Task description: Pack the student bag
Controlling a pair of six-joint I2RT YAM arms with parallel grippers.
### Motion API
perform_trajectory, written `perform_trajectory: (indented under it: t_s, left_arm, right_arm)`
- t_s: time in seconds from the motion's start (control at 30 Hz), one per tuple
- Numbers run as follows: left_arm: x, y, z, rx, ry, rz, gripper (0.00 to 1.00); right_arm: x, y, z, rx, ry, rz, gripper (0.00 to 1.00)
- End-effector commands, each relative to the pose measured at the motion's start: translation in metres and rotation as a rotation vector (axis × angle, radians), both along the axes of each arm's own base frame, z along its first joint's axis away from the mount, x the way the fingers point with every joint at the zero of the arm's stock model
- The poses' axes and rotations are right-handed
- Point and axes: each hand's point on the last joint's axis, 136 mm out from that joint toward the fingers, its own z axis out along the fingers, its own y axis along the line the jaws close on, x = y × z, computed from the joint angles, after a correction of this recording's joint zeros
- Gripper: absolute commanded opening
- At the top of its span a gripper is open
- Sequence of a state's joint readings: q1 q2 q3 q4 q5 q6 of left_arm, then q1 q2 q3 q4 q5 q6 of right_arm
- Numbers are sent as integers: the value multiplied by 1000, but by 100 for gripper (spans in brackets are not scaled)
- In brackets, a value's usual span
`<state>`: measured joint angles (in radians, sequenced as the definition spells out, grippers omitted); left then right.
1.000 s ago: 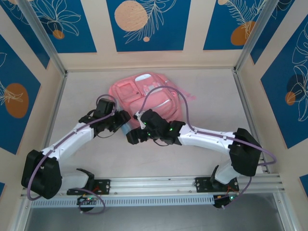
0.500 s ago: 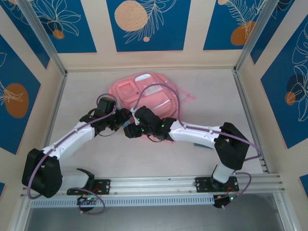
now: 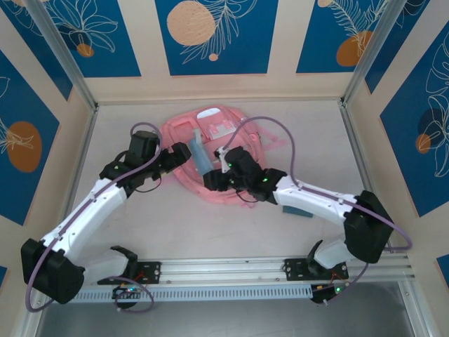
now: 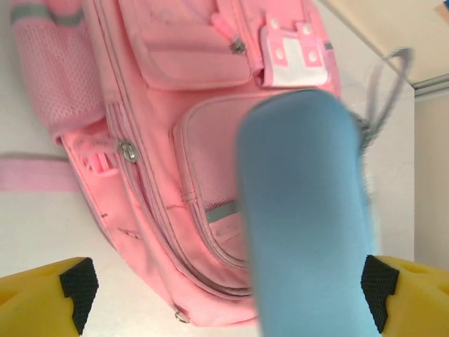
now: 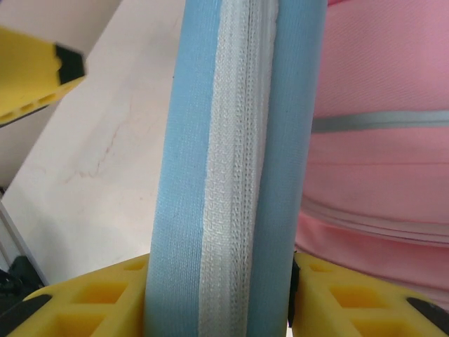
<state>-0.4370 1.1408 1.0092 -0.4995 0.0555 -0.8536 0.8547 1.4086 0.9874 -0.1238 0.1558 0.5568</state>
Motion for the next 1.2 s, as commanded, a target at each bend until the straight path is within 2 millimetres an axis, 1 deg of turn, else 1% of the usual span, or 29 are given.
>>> perform_trajectory:
  t_s: [0.0, 0.07, 0.17, 0.3, 0.37, 0.43, 0.5, 0.6, 0.7, 0.8, 0.87, 1.0, 1.1, 1.17]
  left_arm:
    - [-4, 6, 11, 127, -76, -83, 98]
    - [-5, -2, 12, 156, -90, -153, 98]
    - [-6, -22, 7, 232, -93, -275, 96]
    - [-5, -61, -5, 379, -107, -460, 94]
    - [-2, -80, -13, 472, -118, -537, 93]
    - [0, -101, -22, 559, -124, -628, 88]
    - [2, -120, -32, 648, -123, -715, 81]
    - [9, -140, -44, 748, -89, -787, 72]
    - [16, -155, -58, 795, -56, -842, 67]
    - [22, -165, -72, 838, -33, -896, 66]
    - [27, -168, -80, 862, -18, -905, 64]
    - [39, -169, -90, 917, 3, -896, 61]
    - [39, -174, -97, 916, 18, -915, 56]
    - [36, -177, -101, 900, 32, -938, 55]
  right_arm:
    - [5, -29, 26, 72, 8, -50, 45]
    - [10, -52, 34, 97, 20, -97, 45]
    - [17, -86, 44, 126, 37, -173, 44]
    - [21, -123, 53, 145, 55, -262, 43]
    - [23, -140, 52, 152, 74, -310, 43]
    - [24, -155, 48, 168, 104, -355, 43]
    - [25, -167, 44, 189, 128, -388, 43]
    - [26, -179, 38, 211, 142, -422, 43]
    - [26, -188, 35, 216, 150, -445, 43]
    - [26, -198, 35, 212, 140, -471, 43]
    - [27, -203, 35, 216, 142, -484, 43]
    - [28, -209, 36, 225, 151, -494, 43]
    - [26, -209, 35, 227, 149, -488, 43]
    - [25, -209, 34, 228, 151, -490, 43]
